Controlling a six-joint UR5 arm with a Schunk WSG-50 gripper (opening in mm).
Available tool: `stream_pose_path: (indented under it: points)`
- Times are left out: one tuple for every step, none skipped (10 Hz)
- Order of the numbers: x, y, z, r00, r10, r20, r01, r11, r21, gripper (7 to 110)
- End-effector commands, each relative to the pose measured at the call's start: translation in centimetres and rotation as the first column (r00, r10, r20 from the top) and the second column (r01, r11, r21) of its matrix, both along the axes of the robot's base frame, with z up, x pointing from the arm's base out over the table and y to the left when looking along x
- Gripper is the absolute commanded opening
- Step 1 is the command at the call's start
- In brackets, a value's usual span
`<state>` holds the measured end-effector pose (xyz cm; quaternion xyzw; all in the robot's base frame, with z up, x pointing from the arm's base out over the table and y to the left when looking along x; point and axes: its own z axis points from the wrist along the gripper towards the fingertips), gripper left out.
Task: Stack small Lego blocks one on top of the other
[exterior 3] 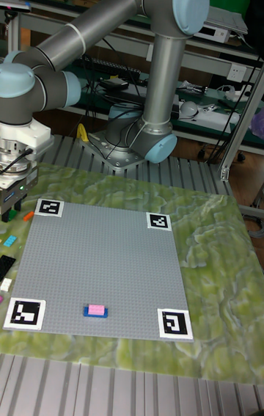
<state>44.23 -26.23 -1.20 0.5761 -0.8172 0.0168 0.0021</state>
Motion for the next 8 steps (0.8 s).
stream_pose_path:
  points:
    - [0.21, 0.12, -0.05, 1.000, -0.010, 0.007, 0.010, 1.000, 0.008, 44]
    - [0.21, 0.12, -0.05, 1.000, -0.010, 0.007, 0.010, 1.000, 0.008, 44]
    - [0.26, 0.08, -0.05, 1.000, -0.010, 0.008, 0.010, 1.000, 0.007, 44]
    - [0.18, 0.08, -0.05, 1.000, -0.014, 0.005, 0.013, 1.000, 0.007, 44]
    - [0.10, 0.12, -0.05, 1.000, -0.018, 0.002, 0.018, 1.000, 0.008, 44]
    - [-0.01, 0.20, -0.05, 1.000, -0.021, -0.002, 0.021, 1.000, 0.011, 44]
    - [-0.05, 0.13, -0.05, 1.000, -0.028, -0.004, 0.028, 1.000, 0.008, 44]
    - [-0.10, 0.12, -0.06, 0.999, -0.035, -0.005, 0.035, 0.999, 0.007, 44]
